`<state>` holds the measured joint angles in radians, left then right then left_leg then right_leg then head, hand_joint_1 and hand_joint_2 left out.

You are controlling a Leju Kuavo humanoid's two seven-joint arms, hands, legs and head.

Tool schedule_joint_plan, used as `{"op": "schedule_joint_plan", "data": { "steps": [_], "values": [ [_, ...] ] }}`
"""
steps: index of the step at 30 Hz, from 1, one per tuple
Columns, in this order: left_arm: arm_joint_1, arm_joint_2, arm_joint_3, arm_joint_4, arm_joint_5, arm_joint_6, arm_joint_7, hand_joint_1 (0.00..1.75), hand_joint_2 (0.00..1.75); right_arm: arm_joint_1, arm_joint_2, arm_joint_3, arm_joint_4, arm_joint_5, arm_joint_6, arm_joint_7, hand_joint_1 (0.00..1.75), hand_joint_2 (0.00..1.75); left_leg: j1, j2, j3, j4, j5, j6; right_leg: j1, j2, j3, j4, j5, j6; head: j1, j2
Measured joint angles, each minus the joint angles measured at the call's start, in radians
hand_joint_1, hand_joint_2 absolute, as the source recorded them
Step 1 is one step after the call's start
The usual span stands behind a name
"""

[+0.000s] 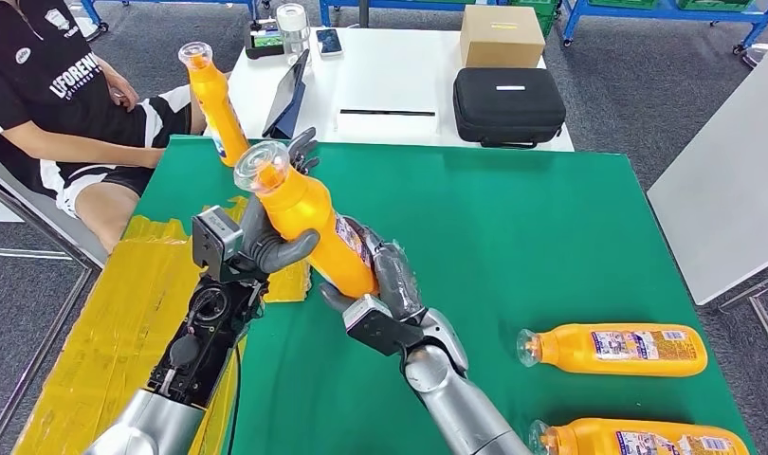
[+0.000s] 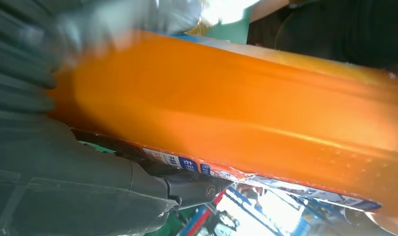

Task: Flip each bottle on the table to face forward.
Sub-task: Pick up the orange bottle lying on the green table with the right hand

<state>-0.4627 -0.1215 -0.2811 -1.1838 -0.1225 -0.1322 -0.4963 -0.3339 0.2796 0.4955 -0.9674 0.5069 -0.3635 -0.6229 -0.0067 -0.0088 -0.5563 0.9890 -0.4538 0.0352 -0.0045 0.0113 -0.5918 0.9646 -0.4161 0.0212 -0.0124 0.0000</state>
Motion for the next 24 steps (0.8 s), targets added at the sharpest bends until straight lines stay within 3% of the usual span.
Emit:
{"op": "schedule_joint_plan", "data": {
  "steps": [9,13,14,24],
  "values": [
    [-0.068,-0.001,0.043,0.178,0.037,-0.025,-0.029,0.03,1.75,-0.004,-0.013,0.044,0.040,-0.064,0.001,0.005,1.75,1.75,-0.001,-0.001,-0.001,0.000,0.000,0.000,-0.002,-0.001,0.000,0.000,0.000,0.000,0.000,0.000],
    [-0.083,-0.001,0.061,0.231,0.050,-0.043,-0.041,1.59,1.75,-0.005,-0.017,0.054,0.052,-0.076,0.001,0.006,1.75,1.75,-0.001,-0.001,-0.001,0.000,0.000,0.000,-0.002,-0.001,0.000,0.000,0.000,0.000,0.000,0.000],
    [-0.084,-0.001,0.065,0.241,0.054,-0.048,-0.042,1.68,1.75,-0.006,-0.017,0.055,0.056,-0.079,0.001,0.006,1.75,1.75,0.000,-0.001,-0.001,0.000,0.000,0.000,-0.002,-0.001,0.000,0.000,0.000,0.000,0.000,0.000],
    [-0.082,-0.002,0.099,0.269,0.081,-0.081,-0.047,1.75,1.75,-0.015,-0.022,0.073,0.076,-0.092,-0.003,0.006,1.75,1.75,-0.001,-0.001,-0.001,0.000,0.000,0.000,-0.002,-0.001,0.000,0.000,0.000,0.000,0.000,0.000]
  ]
}}
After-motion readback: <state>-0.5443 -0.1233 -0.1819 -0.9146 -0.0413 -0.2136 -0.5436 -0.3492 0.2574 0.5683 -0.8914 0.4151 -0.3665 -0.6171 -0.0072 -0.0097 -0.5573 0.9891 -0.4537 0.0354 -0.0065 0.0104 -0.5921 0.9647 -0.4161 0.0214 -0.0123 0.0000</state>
